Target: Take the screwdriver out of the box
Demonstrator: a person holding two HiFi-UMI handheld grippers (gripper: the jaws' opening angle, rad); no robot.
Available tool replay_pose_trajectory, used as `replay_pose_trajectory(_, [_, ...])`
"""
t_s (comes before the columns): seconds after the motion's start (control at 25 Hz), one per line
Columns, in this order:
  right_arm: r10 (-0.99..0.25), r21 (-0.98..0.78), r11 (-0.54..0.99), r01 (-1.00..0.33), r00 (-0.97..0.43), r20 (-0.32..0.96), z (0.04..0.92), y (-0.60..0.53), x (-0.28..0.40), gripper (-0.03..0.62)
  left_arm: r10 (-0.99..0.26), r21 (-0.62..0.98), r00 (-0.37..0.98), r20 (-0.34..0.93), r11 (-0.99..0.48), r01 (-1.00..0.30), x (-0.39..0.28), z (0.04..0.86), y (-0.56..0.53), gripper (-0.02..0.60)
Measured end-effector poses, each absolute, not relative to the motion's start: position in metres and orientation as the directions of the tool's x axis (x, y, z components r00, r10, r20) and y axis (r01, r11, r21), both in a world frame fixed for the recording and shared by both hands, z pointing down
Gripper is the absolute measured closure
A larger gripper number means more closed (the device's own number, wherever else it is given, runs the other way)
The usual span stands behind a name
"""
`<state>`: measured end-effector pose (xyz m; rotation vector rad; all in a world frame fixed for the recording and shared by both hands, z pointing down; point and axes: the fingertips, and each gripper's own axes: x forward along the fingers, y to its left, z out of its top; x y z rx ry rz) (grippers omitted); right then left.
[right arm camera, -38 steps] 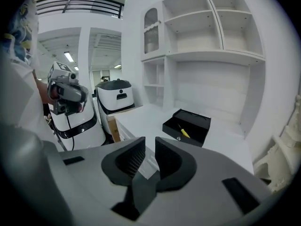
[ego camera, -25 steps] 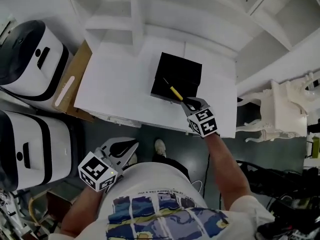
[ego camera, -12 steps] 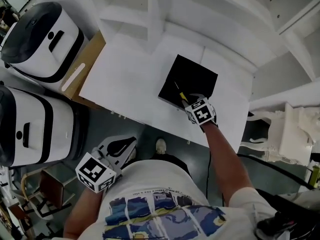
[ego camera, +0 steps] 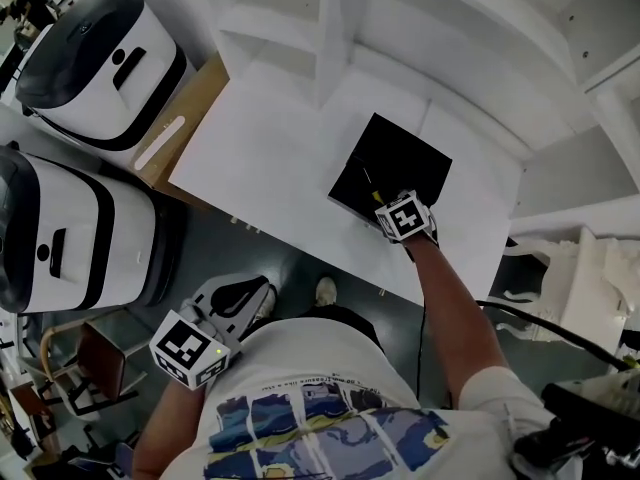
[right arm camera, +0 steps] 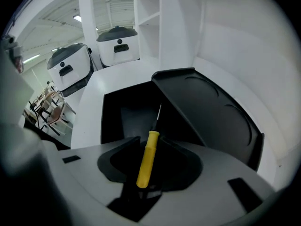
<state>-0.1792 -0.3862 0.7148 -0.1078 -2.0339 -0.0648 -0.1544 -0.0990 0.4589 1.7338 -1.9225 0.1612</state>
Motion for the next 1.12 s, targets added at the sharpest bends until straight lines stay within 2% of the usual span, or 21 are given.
replay_pose_trajectory(0.4, [0.069, -0.030, 0.994, 0.107, -0.383, 0.921, 0.733, -0.387, -0.179, 0.445, -0.884, 0.270, -0.040, 0.466, 0.184, -0.945, -0.164, 0.459, -0.097, 0.569])
replay_pose_trajectory(0.64, [0.059, -0.024, 0.995, 0.098, -0.379, 0.923, 0.733, -0.387, -0.178, 0.487, -0.887, 0.267, -0.027, 0.461, 0.168, -0.949, -0.168, 0.458, -0.096, 0.569])
replay_pose_trajectory(1.12, [0.064, -0.011, 0.987, 0.159, -0.330, 0.942, 0.719, -0.383, -0.171, 0.499, -0.896, 0.271, 0.014, 0.443, 0.119, -0.955, -0.174, 0.457, -0.092, 0.569])
